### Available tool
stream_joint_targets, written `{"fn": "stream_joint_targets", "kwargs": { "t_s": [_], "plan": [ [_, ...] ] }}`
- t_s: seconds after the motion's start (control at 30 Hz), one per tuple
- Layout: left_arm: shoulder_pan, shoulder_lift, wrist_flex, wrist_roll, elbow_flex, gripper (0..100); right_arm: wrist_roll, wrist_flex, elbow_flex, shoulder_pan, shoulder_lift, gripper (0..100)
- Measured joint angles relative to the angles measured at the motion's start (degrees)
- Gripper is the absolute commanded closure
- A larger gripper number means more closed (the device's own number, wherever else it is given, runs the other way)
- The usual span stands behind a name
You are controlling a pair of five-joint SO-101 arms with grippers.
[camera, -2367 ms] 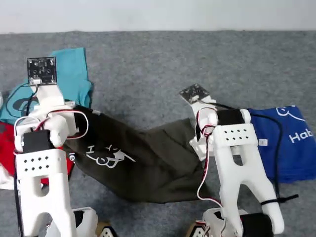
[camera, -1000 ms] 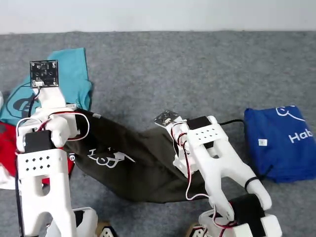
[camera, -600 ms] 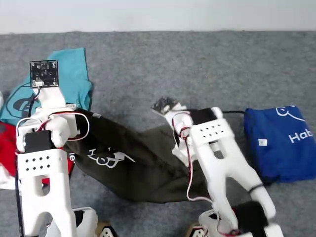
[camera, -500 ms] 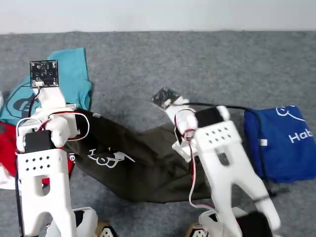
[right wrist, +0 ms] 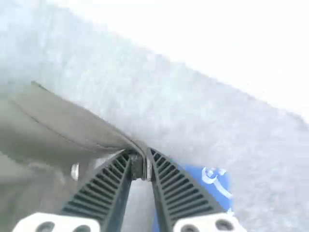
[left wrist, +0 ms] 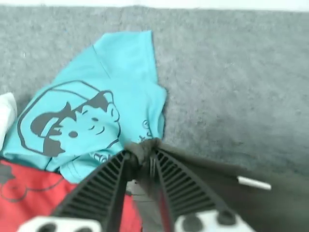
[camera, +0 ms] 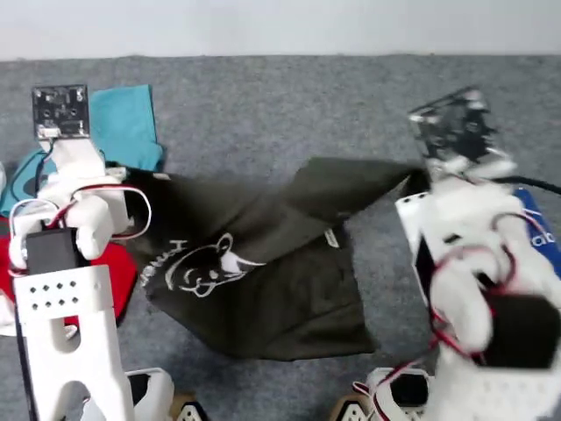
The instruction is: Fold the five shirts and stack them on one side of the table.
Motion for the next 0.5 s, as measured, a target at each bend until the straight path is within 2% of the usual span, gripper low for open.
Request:
{"fn": "stream_joint_targets", "kwargs": {
  "t_s": [0.37, 0.5],
  "plan": [
    [8.7, -0.1, 15.3, 0.0, -26.5, 99, -2.8, 0.0, -25.9, 0.5, -2.0, 98.8],
    [9.0, -0.2, 21.6, 0.0, -38.3, 99, -4.2, 0.0, -34.1, 5.9, -1.9, 98.8]
  ]
}}
